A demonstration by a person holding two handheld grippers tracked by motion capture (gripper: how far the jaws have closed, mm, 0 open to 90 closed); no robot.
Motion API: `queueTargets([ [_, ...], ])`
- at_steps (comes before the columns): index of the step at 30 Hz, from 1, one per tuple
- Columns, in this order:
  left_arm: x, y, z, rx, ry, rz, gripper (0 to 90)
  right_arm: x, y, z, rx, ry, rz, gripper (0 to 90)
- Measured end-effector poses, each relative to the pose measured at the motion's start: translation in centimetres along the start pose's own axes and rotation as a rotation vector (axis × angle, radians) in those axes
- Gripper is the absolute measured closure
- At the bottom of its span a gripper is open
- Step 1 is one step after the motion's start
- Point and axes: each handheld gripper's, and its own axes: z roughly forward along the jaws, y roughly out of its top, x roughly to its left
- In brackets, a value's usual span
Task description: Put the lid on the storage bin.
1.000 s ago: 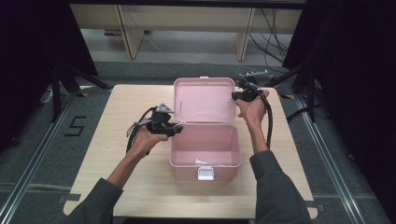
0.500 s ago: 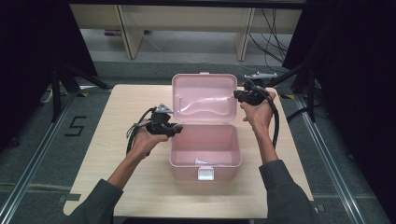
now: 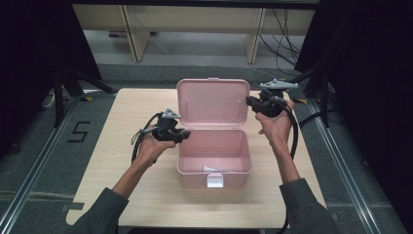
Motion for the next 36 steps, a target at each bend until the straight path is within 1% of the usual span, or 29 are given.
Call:
queueTargets([
  [1, 0.0, 0.0, 0.0, -0.001, 0.001, -0.001, 75.6, 0.1, -0.1, -0.3, -0.007, 0.002, 0.001, 87.2],
  [2, 0.0, 0.0, 0.0, -0.001, 0.001, -0.001, 75.5, 0.1, -0.2, -0.3, -0.019, 0.0, -0.018, 87.3],
  [3, 0.0, 0.0, 0.0, -0.003, 0.003, 0.0, 75.5, 0.2, -0.3, -0.6, -0.019, 0.005, -0.016, 87.4],
  [6, -0.1, 0.0, 0.0, -0.003, 0.004, 0.002, 75.4, 0.3, -0.5, -1.0, -0.025, -0.001, -0.018, 87.5],
  [8, -0.1, 0.0, 0.1, -0.005, 0.005, -0.005, 75.3, 0.4, -0.7, -1.3, -0.03, 0.008, -0.021, 87.5],
  [9, -0.1, -0.1, 0.1, -0.009, 0.005, -0.004, 75.2, 0.5, -0.8, -1.5, -0.029, 0.012, -0.006, 87.5],
  [10, -0.1, -0.1, 0.1, -0.01, 0.004, -0.006, 75.1, 0.4, -0.8, -1.6, -0.036, 0.016, -0.024, 87.5],
  [12, -0.1, -0.1, 0.1, -0.019, 0.001, -0.014, 75.1, 0.5, -0.9, -1.6, -0.039, 0.012, -0.029, 87.5],
  [13, 0.0, -0.2, 0.2, -0.026, -0.008, -0.024, 75.0, 0.6, -1.0, -1.9, -0.034, 0.014, -0.031, 87.5],
  [14, 0.0, -0.2, 0.1, -0.021, 0.007, -0.014, 75.0, 0.6, -1.0, -2.0, -0.044, 0.009, -0.049, 87.5],
  [15, 0.0, -0.2, 0.1, -0.022, 0.002, -0.017, 74.9, 0.8, -1.1, -2.1, -0.033, 0.01, -0.025, 87.6],
  [16, 0.0, -0.2, 0.1, -0.022, 0.002, -0.017, 74.9, 0.8, -1.1, -2.1, -0.033, 0.01, -0.025, 87.6],
  [18, 0.1, -0.2, 0.1, -0.028, -0.003, -0.026, 74.8, 0.8, -1.3, -2.4, -0.047, 0.018, -0.046, 87.7],
  [19, 0.1, -0.2, 0.1, -0.034, -0.012, -0.037, 74.5, 0.8, -1.5, -2.5, -0.056, 0.011, -0.061, 87.8],
  [20, 0.1, -0.2, 0.1, -0.034, -0.012, -0.037, 74.4, 0.9, -1.6, -2.6, -0.056, 0.01, -0.046, 87.8],
  [21, 0.1, -0.2, 0.1, -0.033, -0.013, -0.034, 74.3, 0.9, -1.6, -2.8, -0.059, 0.007, -0.069, 87.8],
  [22, 0.1, -0.2, 0.1, -0.033, -0.013, -0.034, 74.1, 0.9, -1.6, -2.8, -0.059, 0.007, -0.069, 87.8],
  [23, 0.1, -0.2, 0.1, -0.043, -0.016, -0.038, 73.7, 1.1, -1.8, -2.9, -0.061, 0.01, -0.061, 87.9],
  [25, 0.2, -0.2, 0.1, -0.047, -0.02, -0.043, 73.4, 1.1, -1.8, -3.0, -0.056, 0.015, -0.064, 87.9],
  [26, 0.2, -0.2, 0.0, -0.052, -0.02, -0.048, 73.4, 1.2, -1.9, -3.1, -0.064, 0.002, -0.067, 87.9],
  [27, 0.3, -0.1, -0.2, -0.061, -0.021, -0.049, 72.4, 1.2, -2.1, -3.2, -0.061, 0.016, -0.065, 88.0],
  [28, 0.3, -0.1, -0.2, -0.061, -0.021, -0.049, 71.7, 1.2, -2.1, -3.2, -0.061, 0.016, -0.065, 88.0],
  [29, 0.4, -0.1, -0.5, -0.066, -0.021, -0.048, 71.7, 1.2, -2.1, -3.3, -0.069, 0.0, -0.089, 88.0],
  [30, 0.4, -0.1, -0.6, -0.066, -0.016, -0.046, 70.5, 1.4, -2.3, -3.5, -0.069, -0.001, -0.08, 88.0],
  [32, 0.6, -0.2, -0.9, -0.069, -0.017, -0.053, 68.0, 1.4, -2.4, -3.7, -0.065, 0.008, -0.093, 88.0],
  [33, 0.8, -0.3, -1.3, -0.075, -0.015, -0.059, 65.3, 1.5, -2.6, -3.9, -0.066, 0.004, -0.099, 88.0],
  [35, 0.9, -0.4, -1.6, -0.079, -0.018, -0.066, 63.4, 1.6, -2.8, -3.9, -0.075, 0.009, -0.097, 88.0],
  [36, 1.1, -0.5, -2.1, -0.091, -0.037, -0.078, 62.1, 1.6, -2.8, -4.1, -0.07, 0.002, -0.098, 88.0],
])
